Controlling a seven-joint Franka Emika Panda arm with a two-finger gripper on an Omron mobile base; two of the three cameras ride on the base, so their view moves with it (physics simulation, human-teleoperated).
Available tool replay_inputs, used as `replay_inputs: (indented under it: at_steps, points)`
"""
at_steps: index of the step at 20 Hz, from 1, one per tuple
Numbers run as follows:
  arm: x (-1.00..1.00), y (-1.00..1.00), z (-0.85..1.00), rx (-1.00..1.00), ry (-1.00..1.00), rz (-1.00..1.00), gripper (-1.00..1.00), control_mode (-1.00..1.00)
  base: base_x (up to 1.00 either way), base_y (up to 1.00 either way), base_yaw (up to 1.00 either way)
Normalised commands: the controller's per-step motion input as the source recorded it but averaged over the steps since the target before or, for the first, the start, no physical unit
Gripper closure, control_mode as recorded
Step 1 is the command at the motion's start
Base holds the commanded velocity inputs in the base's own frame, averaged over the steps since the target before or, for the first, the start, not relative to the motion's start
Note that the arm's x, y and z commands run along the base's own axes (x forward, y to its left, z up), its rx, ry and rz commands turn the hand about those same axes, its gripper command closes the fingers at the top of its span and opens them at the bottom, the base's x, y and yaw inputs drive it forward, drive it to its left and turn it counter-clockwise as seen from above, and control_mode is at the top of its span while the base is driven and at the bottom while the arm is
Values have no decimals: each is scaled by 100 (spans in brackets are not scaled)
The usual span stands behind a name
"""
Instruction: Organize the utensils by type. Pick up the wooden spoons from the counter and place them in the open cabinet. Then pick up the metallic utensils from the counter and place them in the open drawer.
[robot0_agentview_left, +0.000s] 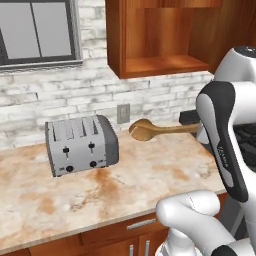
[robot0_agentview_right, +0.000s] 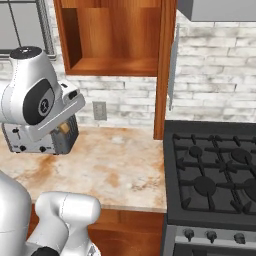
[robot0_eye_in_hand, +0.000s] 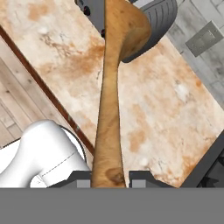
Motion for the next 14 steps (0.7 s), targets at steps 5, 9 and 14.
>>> replay_inputs:
  at_steps: [5,9,14]
  points:
    - [0,0,0,0,0,0,100,100,1,0,0]
    - [0,0,0,0,0,0,100,100,0,0,0]
    - [-4,0,-1,1,1,0,100,-100,0,0,0]
